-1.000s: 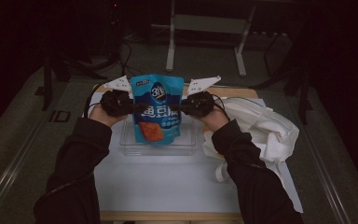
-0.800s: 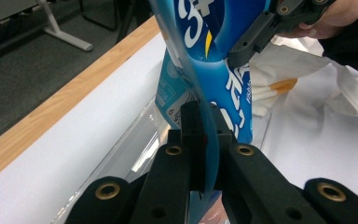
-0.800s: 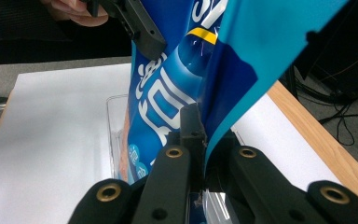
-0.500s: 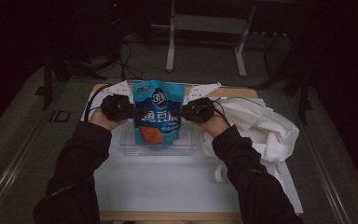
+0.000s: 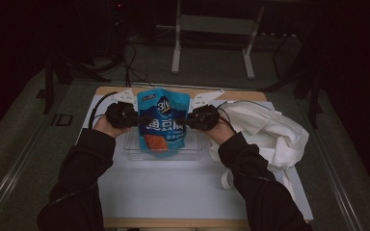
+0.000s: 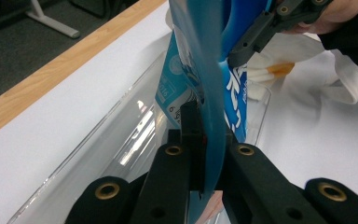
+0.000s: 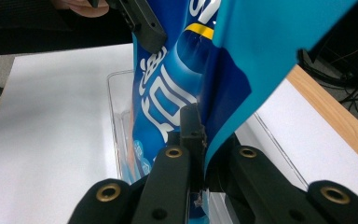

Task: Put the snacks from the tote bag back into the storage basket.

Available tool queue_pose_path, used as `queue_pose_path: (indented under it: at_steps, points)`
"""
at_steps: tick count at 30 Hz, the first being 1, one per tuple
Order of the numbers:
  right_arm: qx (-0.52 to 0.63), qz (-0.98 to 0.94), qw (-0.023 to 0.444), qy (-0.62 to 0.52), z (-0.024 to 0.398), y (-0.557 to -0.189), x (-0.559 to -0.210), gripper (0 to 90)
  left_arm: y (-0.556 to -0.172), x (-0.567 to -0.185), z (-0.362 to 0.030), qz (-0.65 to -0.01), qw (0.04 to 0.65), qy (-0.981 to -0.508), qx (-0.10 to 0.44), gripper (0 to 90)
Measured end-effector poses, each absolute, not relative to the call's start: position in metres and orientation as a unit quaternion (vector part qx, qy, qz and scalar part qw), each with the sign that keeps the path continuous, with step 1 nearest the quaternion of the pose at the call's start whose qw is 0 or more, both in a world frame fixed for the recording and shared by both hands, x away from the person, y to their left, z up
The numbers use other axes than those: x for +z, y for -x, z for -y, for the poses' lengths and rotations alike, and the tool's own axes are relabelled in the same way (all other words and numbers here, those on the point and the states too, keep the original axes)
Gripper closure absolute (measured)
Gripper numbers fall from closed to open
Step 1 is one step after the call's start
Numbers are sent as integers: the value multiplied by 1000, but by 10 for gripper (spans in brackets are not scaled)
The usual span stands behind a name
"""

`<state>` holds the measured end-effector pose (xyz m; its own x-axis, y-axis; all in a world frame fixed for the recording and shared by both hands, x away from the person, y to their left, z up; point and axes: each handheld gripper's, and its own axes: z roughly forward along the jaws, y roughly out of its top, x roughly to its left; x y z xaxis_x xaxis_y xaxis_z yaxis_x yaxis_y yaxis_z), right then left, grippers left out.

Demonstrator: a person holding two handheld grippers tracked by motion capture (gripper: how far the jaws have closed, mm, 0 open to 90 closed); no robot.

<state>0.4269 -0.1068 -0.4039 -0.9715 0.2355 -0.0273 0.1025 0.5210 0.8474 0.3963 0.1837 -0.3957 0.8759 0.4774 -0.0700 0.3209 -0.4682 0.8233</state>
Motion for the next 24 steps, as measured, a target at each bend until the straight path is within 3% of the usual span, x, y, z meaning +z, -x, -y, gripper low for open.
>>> queue_pose_path:
  at_steps: [18, 24]
  points:
    - [480, -870, 61, -98, 106, -426, -411, 862, -389, -409, -193, -239, 484, -839, 69, 891]
    - [489, -865, 57, -102, 107, -426, -408, 770, -385, -410, -185, -241, 485, -837, 81, 747]
